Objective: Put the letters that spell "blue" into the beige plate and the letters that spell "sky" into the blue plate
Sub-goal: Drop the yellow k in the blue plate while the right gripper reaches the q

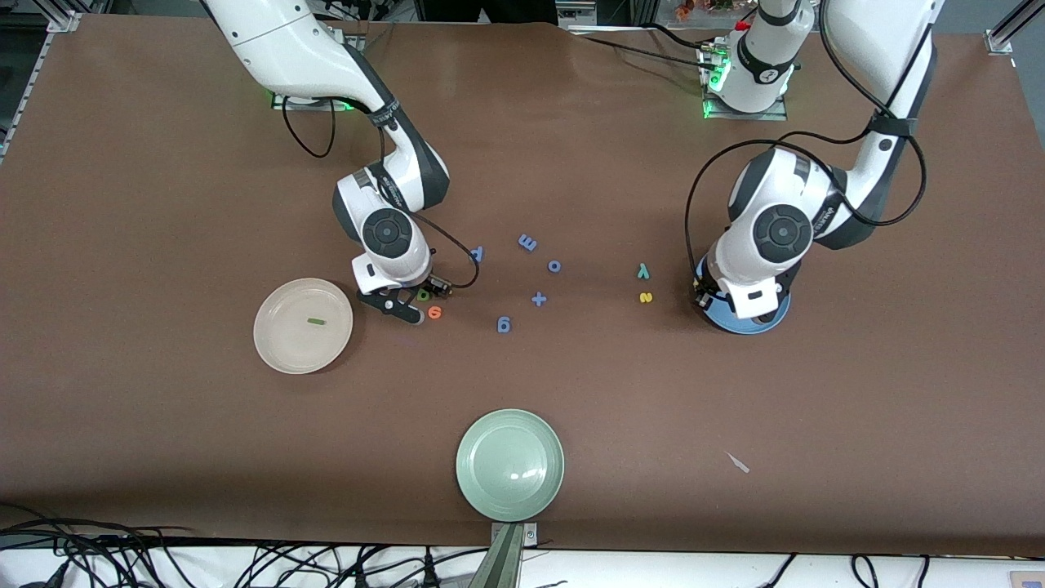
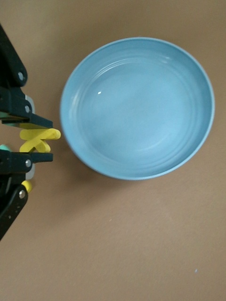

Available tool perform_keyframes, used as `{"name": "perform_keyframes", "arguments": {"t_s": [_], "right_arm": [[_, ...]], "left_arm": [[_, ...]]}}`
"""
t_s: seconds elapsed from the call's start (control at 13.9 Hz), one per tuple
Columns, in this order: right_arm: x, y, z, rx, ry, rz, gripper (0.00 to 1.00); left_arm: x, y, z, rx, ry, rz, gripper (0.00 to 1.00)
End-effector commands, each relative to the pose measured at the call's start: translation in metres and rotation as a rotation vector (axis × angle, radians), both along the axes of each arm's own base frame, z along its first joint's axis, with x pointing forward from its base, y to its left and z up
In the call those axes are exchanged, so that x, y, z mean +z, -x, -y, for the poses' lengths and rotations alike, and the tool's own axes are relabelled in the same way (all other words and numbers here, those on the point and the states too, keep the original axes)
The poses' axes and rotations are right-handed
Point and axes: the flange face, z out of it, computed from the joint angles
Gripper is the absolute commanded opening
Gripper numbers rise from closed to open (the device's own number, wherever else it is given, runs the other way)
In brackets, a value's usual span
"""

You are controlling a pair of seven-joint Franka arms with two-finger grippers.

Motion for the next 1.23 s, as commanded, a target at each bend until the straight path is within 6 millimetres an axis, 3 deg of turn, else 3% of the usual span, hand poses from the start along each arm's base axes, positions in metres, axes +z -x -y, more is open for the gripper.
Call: {"name": "perform_keyframes", "arguments": {"t_s": [0.0, 0.14, 0.22, 0.29, 0.43, 0.58, 0.65, 0.72, 0.86, 1.01, 1.15], "right_arm": [[-0.007, 0.005, 0.005, 0.021, 0.004, 0.016, 0.77], [-0.008, 0.005, 0.005, 0.021, 0.002, 0.018, 0.77], [-0.004, 0.002, 0.007, 0.025, 0.002, 0.021, 0.77], [0.002, -0.002, 0.010, 0.046, -0.004, 0.024, 0.77], [0.008, -0.009, 0.022, 0.057, 0.002, 0.031, 0.77], [0.009, -0.009, 0.021, 0.050, 0.002, 0.032, 0.77], [0.008, -0.009, 0.021, 0.039, 0.003, 0.031, 0.77], [0.006, -0.008, 0.019, 0.035, 0.000, 0.029, 0.77], [0.005, -0.007, 0.017, 0.031, -0.006, 0.031, 0.77], [0.004, -0.007, 0.015, 0.032, -0.012, 0.035, 0.77], [0.003, -0.008, 0.015, 0.027, -0.018, 0.041, 0.77]], "left_arm": [[-0.015, 0.000, -0.040, -0.075, -0.018, -0.024, 0.00], [-0.030, 0.006, -0.058, -0.115, -0.032, -0.023, 0.00], [-0.047, 0.017, -0.067, -0.122, -0.030, 0.003, 0.02], [-0.060, 0.026, -0.074, -0.125, -0.022, 0.036, 0.04], [-0.067, 0.029, -0.077, -0.123, -0.012, 0.054, 0.14], [-0.066, 0.029, -0.076, -0.125, -0.011, 0.055, 0.53], [-0.064, 0.027, -0.075, -0.125, -0.011, 0.059, 0.66], [-0.062, 0.027, -0.071, -0.125, -0.008, 0.062, 0.73], [-0.053, 0.022, -0.059, -0.112, 0.005, 0.081, 0.74], [-0.040, 0.010, -0.040, 0.007, 0.057, 0.103, 0.74], [-0.039, 0.012, -0.025, 0.032, 0.076, 0.100, 0.74]]}}
